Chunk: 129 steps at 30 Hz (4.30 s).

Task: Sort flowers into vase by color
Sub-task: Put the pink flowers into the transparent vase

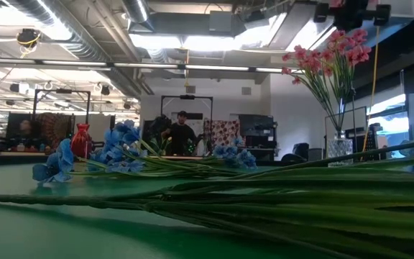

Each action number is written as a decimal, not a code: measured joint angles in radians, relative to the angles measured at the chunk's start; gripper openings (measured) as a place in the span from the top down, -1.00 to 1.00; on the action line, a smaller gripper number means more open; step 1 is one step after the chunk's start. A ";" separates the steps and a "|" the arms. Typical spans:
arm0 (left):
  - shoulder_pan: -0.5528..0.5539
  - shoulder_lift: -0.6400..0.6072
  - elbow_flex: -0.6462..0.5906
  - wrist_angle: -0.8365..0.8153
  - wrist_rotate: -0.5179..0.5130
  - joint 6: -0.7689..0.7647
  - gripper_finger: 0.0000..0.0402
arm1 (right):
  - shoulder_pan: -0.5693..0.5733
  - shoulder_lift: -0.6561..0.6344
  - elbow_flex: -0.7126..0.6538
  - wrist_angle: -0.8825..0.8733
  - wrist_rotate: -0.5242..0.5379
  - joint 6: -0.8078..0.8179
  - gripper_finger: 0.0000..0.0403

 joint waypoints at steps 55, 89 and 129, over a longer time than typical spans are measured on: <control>-0.013 0.000 0.000 -0.061 0.013 -0.055 0.48 | 0.066 0.029 -0.351 0.291 0.156 -0.010 0.91; -0.013 0.000 0.000 -0.063 0.005 -0.054 0.48 | 0.073 0.045 -0.380 0.308 0.151 0.018 0.89; -0.014 0.000 0.000 -0.058 0.006 -0.045 0.48 | 0.111 -0.051 -0.328 0.078 -0.053 0.120 -0.18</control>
